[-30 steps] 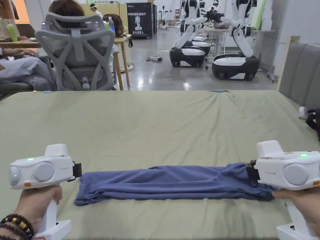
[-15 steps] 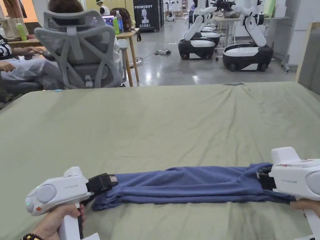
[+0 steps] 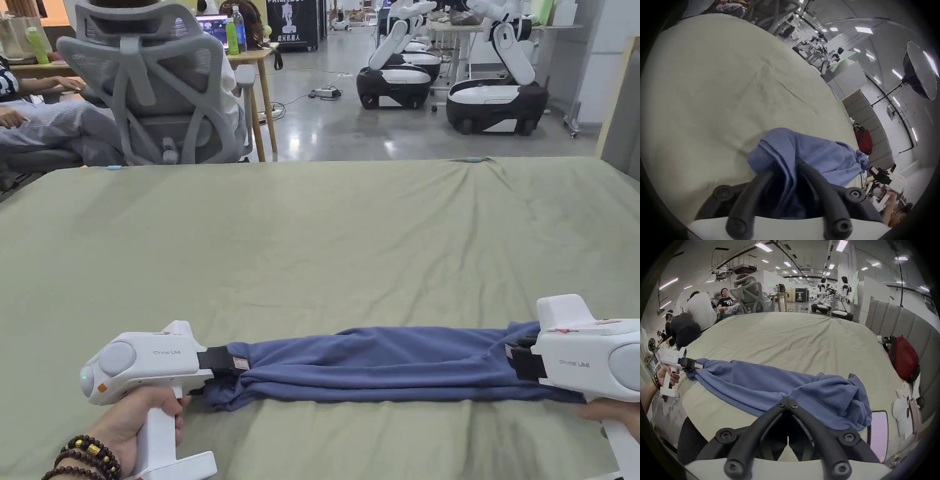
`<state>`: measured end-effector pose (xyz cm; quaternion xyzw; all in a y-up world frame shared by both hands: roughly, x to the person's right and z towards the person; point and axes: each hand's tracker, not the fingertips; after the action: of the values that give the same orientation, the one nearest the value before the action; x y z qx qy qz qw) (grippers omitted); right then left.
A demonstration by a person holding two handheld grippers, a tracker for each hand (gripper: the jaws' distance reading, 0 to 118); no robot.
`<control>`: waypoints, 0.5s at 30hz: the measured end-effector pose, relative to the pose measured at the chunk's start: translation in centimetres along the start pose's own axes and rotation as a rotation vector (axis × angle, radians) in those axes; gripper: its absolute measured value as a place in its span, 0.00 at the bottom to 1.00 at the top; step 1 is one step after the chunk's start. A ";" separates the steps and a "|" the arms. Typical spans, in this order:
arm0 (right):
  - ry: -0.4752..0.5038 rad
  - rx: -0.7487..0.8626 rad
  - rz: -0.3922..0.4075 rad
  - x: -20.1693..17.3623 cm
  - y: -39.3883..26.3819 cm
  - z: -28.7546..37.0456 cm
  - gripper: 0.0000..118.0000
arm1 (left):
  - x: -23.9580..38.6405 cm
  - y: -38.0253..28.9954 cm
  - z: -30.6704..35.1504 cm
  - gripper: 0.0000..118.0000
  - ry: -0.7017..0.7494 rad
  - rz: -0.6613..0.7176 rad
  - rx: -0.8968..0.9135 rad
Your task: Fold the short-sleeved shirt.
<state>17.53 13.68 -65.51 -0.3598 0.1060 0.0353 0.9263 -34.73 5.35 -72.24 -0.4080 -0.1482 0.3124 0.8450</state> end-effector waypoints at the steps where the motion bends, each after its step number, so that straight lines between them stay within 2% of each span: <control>1: 0.004 -0.002 0.001 -0.1 0.0 0.0 0.00 | 0.5 -0.4 0.6 0.06 0.001 -0.016 0.007; 4: 0.002 -0.005 0.012 -0.4 0.2 0.0 0.00 | 0.0 0.4 2.2 0.05 0.019 -0.030 0.051; 6: -0.003 0.001 0.017 -0.6 0.3 0.2 0.00 | -0.6 0.8 4.1 0.05 -0.019 0.001 0.084; 12: 0.009 0.014 0.020 -1.0 0.5 0.4 0.00 | -4.2 2.8 10.0 0.05 0.242 0.002 0.201; 15: 0.022 0.016 0.027 -1.5 0.8 0.2 0.00 | -5.3 2.8 11.7 0.05 0.224 0.064 0.201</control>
<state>16.04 14.38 -65.56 -0.3512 0.1213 0.0431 0.9274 -45.84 10.19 -67.16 -0.3582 -0.0081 0.3050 0.8824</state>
